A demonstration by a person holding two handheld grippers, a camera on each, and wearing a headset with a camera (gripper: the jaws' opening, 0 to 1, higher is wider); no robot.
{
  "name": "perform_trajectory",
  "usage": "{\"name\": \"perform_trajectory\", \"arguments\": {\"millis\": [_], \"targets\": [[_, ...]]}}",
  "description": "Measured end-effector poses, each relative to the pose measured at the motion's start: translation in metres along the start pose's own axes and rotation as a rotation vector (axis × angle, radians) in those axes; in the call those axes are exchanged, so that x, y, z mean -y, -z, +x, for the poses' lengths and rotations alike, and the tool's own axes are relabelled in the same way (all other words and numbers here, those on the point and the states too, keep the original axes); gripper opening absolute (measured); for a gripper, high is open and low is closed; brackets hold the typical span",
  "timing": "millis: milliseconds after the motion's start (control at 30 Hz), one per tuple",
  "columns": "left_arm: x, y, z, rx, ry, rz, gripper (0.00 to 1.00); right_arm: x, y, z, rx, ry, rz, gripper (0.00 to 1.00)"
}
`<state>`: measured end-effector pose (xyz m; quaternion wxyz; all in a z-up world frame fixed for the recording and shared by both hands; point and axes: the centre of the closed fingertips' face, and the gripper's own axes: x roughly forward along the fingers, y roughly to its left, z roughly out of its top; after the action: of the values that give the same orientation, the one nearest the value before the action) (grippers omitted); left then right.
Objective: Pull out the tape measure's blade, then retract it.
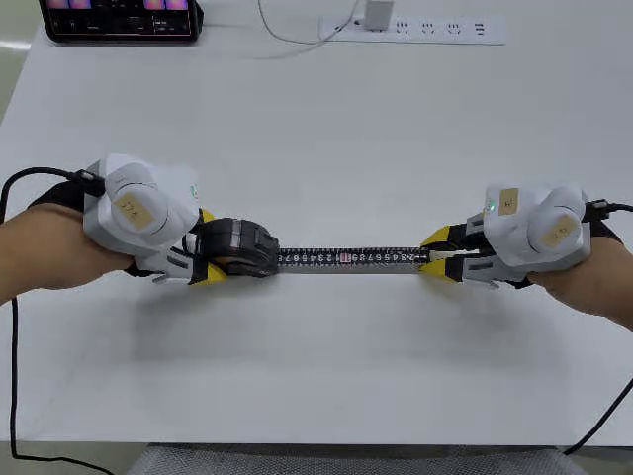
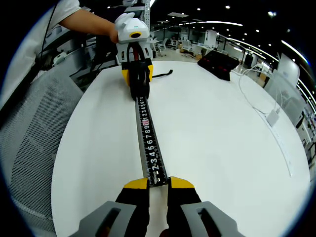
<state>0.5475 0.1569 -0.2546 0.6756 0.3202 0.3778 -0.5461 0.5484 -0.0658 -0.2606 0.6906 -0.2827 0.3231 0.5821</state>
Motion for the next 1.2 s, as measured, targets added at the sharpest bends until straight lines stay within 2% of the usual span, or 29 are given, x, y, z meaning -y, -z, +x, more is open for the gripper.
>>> {"name": "perform_trajectory", "arguments": {"millis": [1200], "targets": [[0.001, 0.000, -0.001, -0.003, -0.002, 0.004, 0.29, 0.012, 0.038, -0.031, -0.082, 0.015, 0.003, 0.08]]}}
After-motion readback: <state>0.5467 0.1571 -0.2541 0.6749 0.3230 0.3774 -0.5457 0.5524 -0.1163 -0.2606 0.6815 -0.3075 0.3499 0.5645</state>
